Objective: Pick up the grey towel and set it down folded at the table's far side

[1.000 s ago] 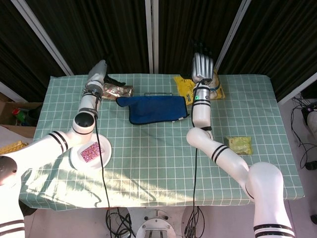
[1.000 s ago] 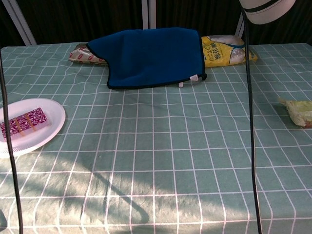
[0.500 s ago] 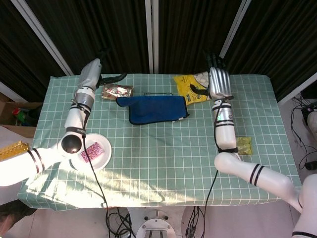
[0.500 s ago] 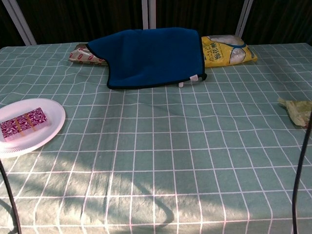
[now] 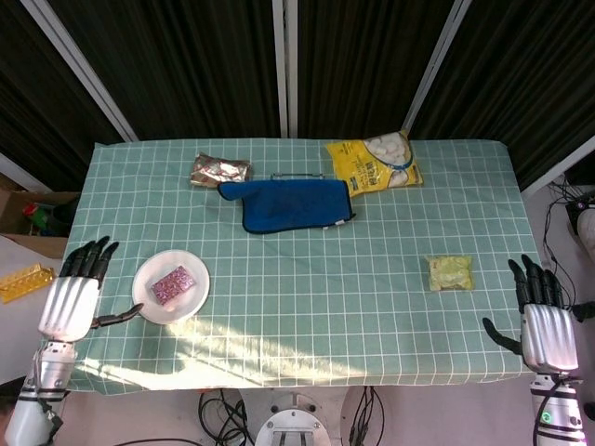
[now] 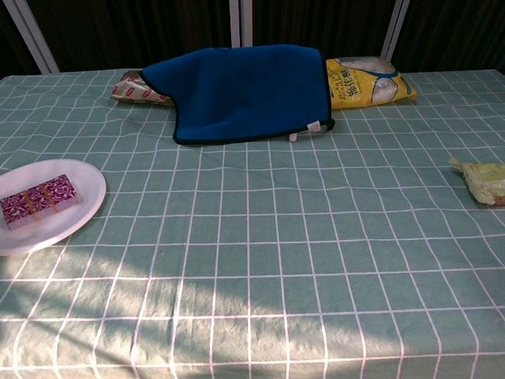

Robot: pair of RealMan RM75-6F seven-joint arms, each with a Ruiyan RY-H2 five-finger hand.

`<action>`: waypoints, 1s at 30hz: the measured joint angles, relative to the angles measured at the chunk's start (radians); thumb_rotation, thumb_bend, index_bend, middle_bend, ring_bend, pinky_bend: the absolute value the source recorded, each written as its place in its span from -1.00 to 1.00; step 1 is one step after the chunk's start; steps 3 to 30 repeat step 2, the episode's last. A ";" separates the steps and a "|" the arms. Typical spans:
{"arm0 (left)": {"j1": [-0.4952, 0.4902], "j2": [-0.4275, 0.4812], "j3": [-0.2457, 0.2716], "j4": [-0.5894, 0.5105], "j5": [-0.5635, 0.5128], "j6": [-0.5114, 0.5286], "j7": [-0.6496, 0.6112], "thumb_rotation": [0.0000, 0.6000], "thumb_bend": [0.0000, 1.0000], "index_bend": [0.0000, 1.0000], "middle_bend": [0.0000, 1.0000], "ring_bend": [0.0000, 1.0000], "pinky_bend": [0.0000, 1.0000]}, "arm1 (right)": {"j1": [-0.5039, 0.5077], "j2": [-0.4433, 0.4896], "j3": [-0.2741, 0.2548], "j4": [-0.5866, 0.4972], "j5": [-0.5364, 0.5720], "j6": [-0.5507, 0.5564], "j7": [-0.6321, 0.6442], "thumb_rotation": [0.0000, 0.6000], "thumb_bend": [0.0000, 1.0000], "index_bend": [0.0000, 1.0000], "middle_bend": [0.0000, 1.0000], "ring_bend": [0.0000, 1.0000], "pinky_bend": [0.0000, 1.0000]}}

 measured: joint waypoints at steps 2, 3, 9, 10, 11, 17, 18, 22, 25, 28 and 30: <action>0.067 -0.027 0.036 0.038 0.029 0.065 -0.011 -0.02 -0.78 -1.00 -0.98 -0.96 -0.76 | -0.049 -0.020 -0.031 0.070 -0.026 0.035 0.023 1.00 -0.65 -1.00 -1.00 -1.00 -1.00; 0.067 -0.027 0.036 0.038 0.029 0.065 -0.011 -0.02 -0.78 -1.00 -0.98 -0.96 -0.76 | -0.049 -0.020 -0.031 0.070 -0.026 0.035 0.023 1.00 -0.65 -1.00 -1.00 -1.00 -1.00; 0.067 -0.027 0.036 0.038 0.029 0.065 -0.011 -0.02 -0.78 -1.00 -0.98 -0.96 -0.76 | -0.049 -0.020 -0.031 0.070 -0.026 0.035 0.023 1.00 -0.65 -1.00 -1.00 -1.00 -1.00; 0.067 -0.027 0.036 0.038 0.029 0.065 -0.011 -0.02 -0.78 -1.00 -0.98 -0.96 -0.76 | -0.049 -0.020 -0.031 0.070 -0.026 0.035 0.023 1.00 -0.65 -1.00 -1.00 -1.00 -1.00; 0.067 -0.027 0.036 0.038 0.029 0.065 -0.011 -0.02 -0.78 -1.00 -0.98 -0.96 -0.76 | -0.049 -0.020 -0.031 0.070 -0.026 0.035 0.023 1.00 -0.65 -1.00 -1.00 -1.00 -1.00; 0.067 -0.027 0.036 0.038 0.029 0.065 -0.011 -0.02 -0.78 -1.00 -0.98 -0.96 -0.76 | -0.049 -0.020 -0.031 0.070 -0.026 0.035 0.023 1.00 -0.65 -1.00 -1.00 -1.00 -1.00; 0.067 -0.027 0.036 0.038 0.029 0.065 -0.011 -0.02 -0.78 -1.00 -0.98 -0.96 -0.76 | -0.049 -0.020 -0.031 0.070 -0.026 0.035 0.023 1.00 -0.65 -1.00 -1.00 -1.00 -1.00; 0.067 -0.027 0.036 0.038 0.029 0.065 -0.011 -0.02 -0.78 -1.00 -0.98 -0.96 -0.76 | -0.049 -0.020 -0.031 0.070 -0.026 0.035 0.023 1.00 -0.65 -1.00 -1.00 -1.00 -1.00; 0.067 -0.027 0.036 0.038 0.029 0.065 -0.011 -0.02 -0.78 -1.00 -0.98 -0.96 -0.76 | -0.049 -0.020 -0.031 0.070 -0.026 0.035 0.023 1.00 -0.65 -1.00 -1.00 -1.00 -1.00; 0.067 -0.027 0.036 0.038 0.029 0.065 -0.011 -0.02 -0.78 -1.00 -0.98 -0.96 -0.76 | -0.049 -0.020 -0.031 0.070 -0.026 0.035 0.023 1.00 -0.65 -1.00 -1.00 -1.00 -1.00; 0.067 -0.027 0.036 0.038 0.029 0.065 -0.011 -0.02 -0.78 -1.00 -0.98 -0.96 -0.76 | -0.049 -0.020 -0.031 0.070 -0.026 0.035 0.023 1.00 -0.65 -1.00 -1.00 -1.00 -1.00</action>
